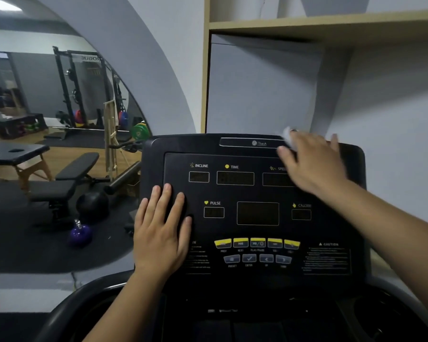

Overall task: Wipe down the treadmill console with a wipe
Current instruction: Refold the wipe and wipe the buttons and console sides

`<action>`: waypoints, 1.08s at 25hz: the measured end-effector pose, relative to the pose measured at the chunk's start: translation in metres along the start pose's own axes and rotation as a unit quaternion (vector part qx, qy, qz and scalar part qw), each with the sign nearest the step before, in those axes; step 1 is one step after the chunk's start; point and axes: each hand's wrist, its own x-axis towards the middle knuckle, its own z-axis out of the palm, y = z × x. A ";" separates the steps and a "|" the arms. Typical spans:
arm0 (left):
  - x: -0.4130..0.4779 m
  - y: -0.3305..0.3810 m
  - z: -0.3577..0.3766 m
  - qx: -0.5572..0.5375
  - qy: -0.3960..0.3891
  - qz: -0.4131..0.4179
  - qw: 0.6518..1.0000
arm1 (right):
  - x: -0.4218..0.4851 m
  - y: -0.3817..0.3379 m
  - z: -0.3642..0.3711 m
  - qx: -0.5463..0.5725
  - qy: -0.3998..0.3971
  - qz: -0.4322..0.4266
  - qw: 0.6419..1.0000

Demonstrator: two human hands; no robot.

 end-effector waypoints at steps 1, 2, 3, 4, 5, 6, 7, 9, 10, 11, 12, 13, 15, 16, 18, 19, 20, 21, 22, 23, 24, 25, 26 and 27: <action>0.000 0.001 0.000 0.000 0.003 0.002 1.000 | -0.001 -0.032 0.001 0.010 0.009 -0.041 0.999; 0.000 0.001 -0.001 0.000 0.004 0.003 1.000 | -0.003 -0.067 0.003 0.016 0.014 -0.089 0.996; 0.000 0.002 -0.002 0.002 0.003 0.005 1.000 | -0.008 -0.102 0.006 0.019 0.011 -0.140 0.990; 0.000 0.001 -0.002 0.009 0.000 0.007 1.000 | -0.014 -0.137 0.010 0.017 -0.003 -0.199 0.980; -0.002 0.000 -0.003 0.015 -0.003 0.013 1.000 | -0.021 -0.166 0.014 0.007 -0.023 -0.261 0.965; -0.003 0.000 -0.003 0.018 -0.003 0.020 1.000 | -0.027 -0.189 0.018 -0.009 -0.042 -0.314 0.948; -0.003 0.000 -0.004 0.018 -0.003 0.026 0.999 | -0.030 -0.203 0.021 -0.023 -0.052 -0.348 0.936; -0.001 0.000 -0.006 0.020 -0.006 0.025 0.999 | -0.025 -0.203 0.023 -0.032 -0.048 -0.348 0.936; 0.001 0.001 -0.007 0.018 -0.008 0.021 1.000 | -0.022 -0.194 0.025 -0.032 -0.039 -0.327 0.944; 0.001 0.002 -0.006 0.012 -0.008 0.019 1.000 | -0.021 -0.180 0.027 -0.035 -0.031 -0.305 0.951; 0.000 0.000 -0.004 0.006 -0.007 0.022 1.000 | -0.022 -0.165 0.029 -0.041 -0.026 -0.284 0.958; -0.002 -0.003 -0.003 0.001 -0.004 0.027 1.000 | -0.026 -0.147 0.032 -0.049 -0.024 -0.260 0.964; -0.004 -0.007 0.001 -0.004 0.006 0.039 0.999 | -0.034 -0.100 0.034 -0.054 -0.021 -0.187 0.981; -0.004 -0.008 0.003 0.000 0.009 0.041 0.999 | -0.038 -0.072 0.034 -0.041 -0.016 -0.137 0.990; -0.002 -0.004 0.004 0.006 0.006 0.029 1.000 | -0.046 -0.007 0.031 -0.011 -0.002 -0.026 1.000; -0.002 -0.001 0.003 0.007 0.004 0.020 1.000 | -0.052 0.026 0.030 -0.003 -0.005 0.027 1.000; -0.002 0.001 0.002 0.004 0.004 0.012 1.000 | -0.060 0.054 0.029 -0.002 -0.016 0.069 0.997; -0.002 0.002 0.002 0.000 0.004 0.008 1.000 | -0.070 0.076 0.028 0.000 -0.033 0.094 0.995; -0.002 0.003 0.000 -0.005 0.005 0.008 1.000 | -0.080 0.089 0.029 0.009 -0.044 0.101 0.994; -0.001 0.002 -0.001 -0.010 0.004 0.007 1.000 | -0.091 0.094 0.031 0.022 -0.046 0.098 0.994; 0.000 0.003 -0.002 -0.014 0.004 0.006 1.000 | -0.104 0.095 0.033 0.035 -0.044 0.095 0.994; 0.000 0.003 -0.003 -0.019 0.005 0.003 1.000 | -0.120 0.093 0.038 0.046 -0.045 0.093 0.994; -0.001 0.003 -0.005 -0.030 0.007 -0.002 1.000 | -0.140 0.088 0.044 0.055 -0.051 0.090 0.993; 0.000 0.004 -0.009 -0.044 0.010 -0.007 0.999 | -0.166 0.080 0.051 0.054 -0.062 0.082 0.993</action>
